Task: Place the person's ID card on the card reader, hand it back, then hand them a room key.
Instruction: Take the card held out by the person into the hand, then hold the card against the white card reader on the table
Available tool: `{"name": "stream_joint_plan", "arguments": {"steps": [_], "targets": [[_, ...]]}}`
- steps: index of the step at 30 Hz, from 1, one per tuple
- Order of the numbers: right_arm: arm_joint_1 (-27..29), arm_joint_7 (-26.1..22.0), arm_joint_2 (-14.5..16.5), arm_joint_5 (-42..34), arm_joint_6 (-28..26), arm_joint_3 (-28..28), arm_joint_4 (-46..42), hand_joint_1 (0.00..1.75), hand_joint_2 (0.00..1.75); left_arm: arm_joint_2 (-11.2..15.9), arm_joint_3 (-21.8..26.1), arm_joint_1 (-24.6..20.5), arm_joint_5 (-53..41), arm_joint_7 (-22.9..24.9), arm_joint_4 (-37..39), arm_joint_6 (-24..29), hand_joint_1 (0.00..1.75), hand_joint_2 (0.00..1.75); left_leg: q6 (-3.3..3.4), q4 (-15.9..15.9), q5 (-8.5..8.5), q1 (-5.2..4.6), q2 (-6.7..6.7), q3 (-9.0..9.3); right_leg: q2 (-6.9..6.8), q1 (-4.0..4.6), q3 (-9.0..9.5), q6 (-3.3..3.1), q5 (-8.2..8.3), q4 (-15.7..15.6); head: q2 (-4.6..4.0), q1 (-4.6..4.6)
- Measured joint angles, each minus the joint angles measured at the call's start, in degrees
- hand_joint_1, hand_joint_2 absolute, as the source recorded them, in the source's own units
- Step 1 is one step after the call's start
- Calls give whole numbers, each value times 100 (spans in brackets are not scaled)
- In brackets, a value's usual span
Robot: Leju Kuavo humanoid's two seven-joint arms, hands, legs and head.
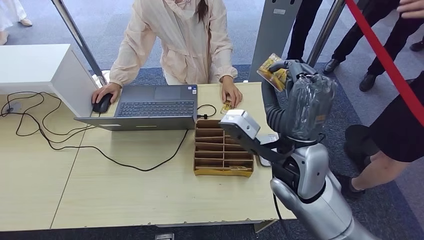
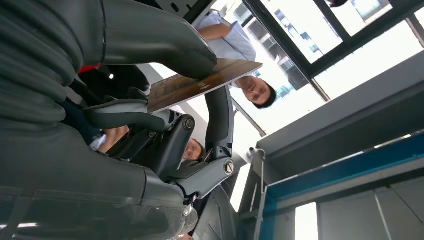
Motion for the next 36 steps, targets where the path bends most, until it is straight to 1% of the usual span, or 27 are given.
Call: {"name": "stream_joint_plan", "arguments": {"steps": [7, 16, 22, 25, 30, 33, 36], "targets": [[278, 78, -142, -426, -139, -273, 217, 175, 175, -2, 54, 7, -10, 7, -14, 2, 0, 0, 1, 0, 0, -1, -1, -1, 0, 0, 0, 0, 0, 0, 0, 0], [743, 80, -282, -685, -461, -673, 654, 175, 175, -10, 101, 10, -10, 41, -24, 2, 0, 0, 0, -1, -1, -1, -7, -2, -1, 0, 0, 0, -1, 0, 0, -1], [914, 83, -327, -832, -498, -865, 968, 175, 175, -13, 134, 13, -10, 52, -28, 11, 0, 0, 1, -1, -1, -1, -7, -2, -1, 0, 0, 0, -1, 0, 0, -1], [948, 27, -330, -1160, -540, -937, 1198, 175, 175, -15, 156, 15, -11, 52, -31, 13, 0, 0, 0, -1, -1, -1, -6, -2, -1, 0, 0, 0, -1, 0, 0, 0], [951, -219, -326, -1944, -591, -968, 1669, 175, 175, -25, 190, 15, -17, 52, -32, 13, 0, 0, 0, -1, -1, -1, -7, -3, -1, 0, 1, 0, 0, 0, 0, -1], [919, -408, -303, -2454, -552, -968, 1987, 175, 175, -28, 199, 15, -16, 51, -32, 12, 0, 0, 0, -1, -1, -1, -8, -4, -1, 0, 1, 0, 0, 0, 0, 0], [861, -534, -256, -2739, -483, -954, 2314, 175, 175, -33, 212, 14, -17, 50, -32, 10, 0, 0, 0, -1, -1, -1, -8, -5, -1, 0, 1, 0, 0, 1, -1, 0]]}}
